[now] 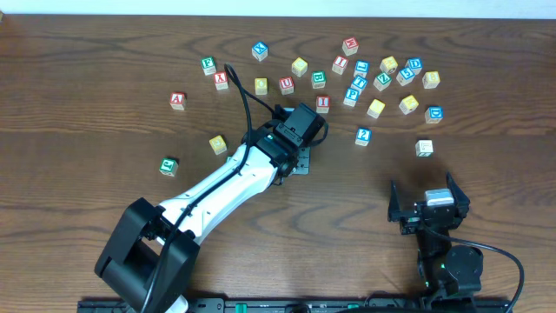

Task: Spell out NEURIPS
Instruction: 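Carry the R block toward the right of the U block, then lower the R block onto the table right of U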

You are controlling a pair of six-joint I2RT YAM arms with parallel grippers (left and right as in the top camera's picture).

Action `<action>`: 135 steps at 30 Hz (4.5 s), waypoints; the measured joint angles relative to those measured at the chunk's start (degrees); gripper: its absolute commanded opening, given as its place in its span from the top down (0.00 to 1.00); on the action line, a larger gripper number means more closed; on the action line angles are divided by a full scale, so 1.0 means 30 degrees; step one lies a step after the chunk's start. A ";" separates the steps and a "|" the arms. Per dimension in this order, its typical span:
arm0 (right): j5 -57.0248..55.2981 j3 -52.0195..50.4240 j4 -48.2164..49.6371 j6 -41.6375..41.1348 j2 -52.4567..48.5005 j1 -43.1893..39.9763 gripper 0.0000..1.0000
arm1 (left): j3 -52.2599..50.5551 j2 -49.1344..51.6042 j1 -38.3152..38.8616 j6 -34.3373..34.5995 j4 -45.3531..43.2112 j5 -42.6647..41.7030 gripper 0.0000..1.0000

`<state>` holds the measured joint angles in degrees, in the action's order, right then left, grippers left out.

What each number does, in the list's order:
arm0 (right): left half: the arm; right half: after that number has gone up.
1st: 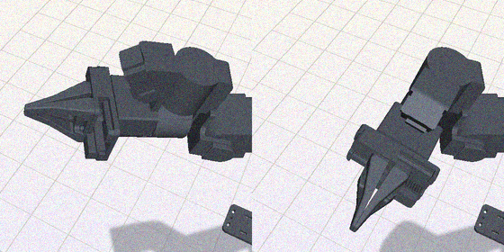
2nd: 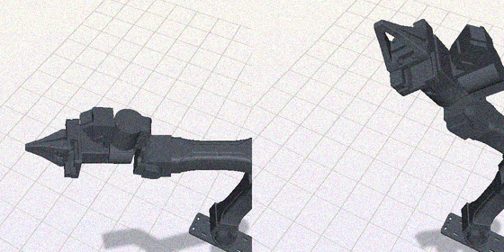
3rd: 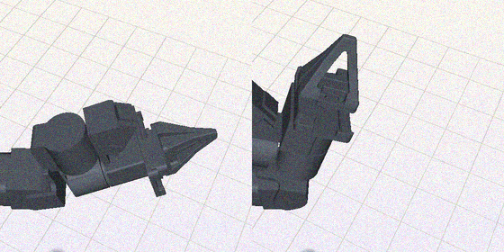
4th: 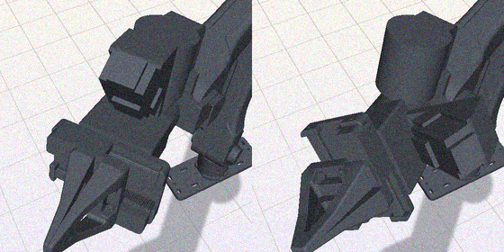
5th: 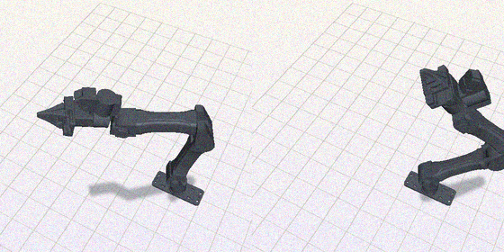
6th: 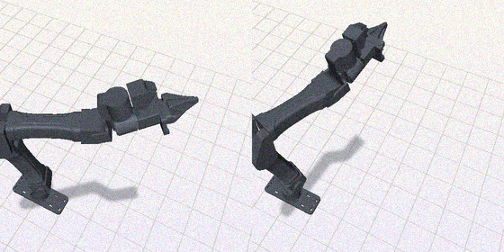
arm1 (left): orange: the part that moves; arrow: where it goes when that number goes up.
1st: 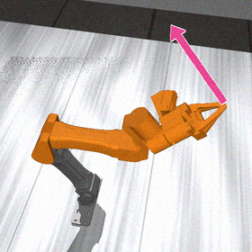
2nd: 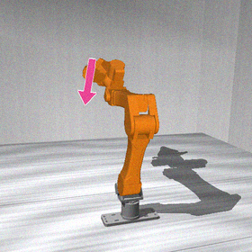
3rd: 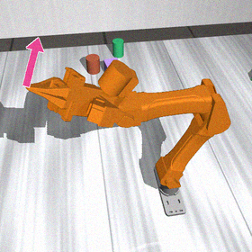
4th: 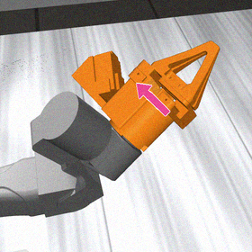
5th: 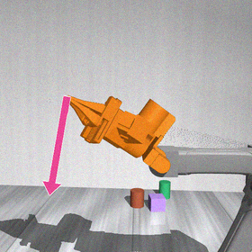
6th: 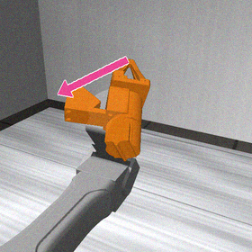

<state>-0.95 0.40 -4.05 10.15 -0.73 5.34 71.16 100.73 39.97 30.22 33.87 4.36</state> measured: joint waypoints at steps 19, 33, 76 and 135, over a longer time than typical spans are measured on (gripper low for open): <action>0.0000 0.0000 0.0000 0.0000 0.0000 0.0000 0.01 | 0.0000 0.1778 0.0000 -0.0153 -0.0284 -0.0721 0.87; 0.0000 0.0000 0.0000 0.0000 0.0000 0.0000 0.01 | 0.0000 0.1931 0.0000 -0.0211 -0.0481 -0.0466 0.87; 0.0000 0.0000 0.0000 0.0000 0.0000 0.0000 0.01 | -0.0160 0.3257 0.0000 -0.0226 -0.1377 0.0095 0.87; 0.0000 0.0000 0.0000 0.0000 0.0000 0.0000 0.01 | -0.0160 0.3257 0.0000 -0.0576 -0.1209 0.0102 0.55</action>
<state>-0.95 0.40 -4.05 10.15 -0.73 5.34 70.67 110.50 39.97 28.49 30.24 4.67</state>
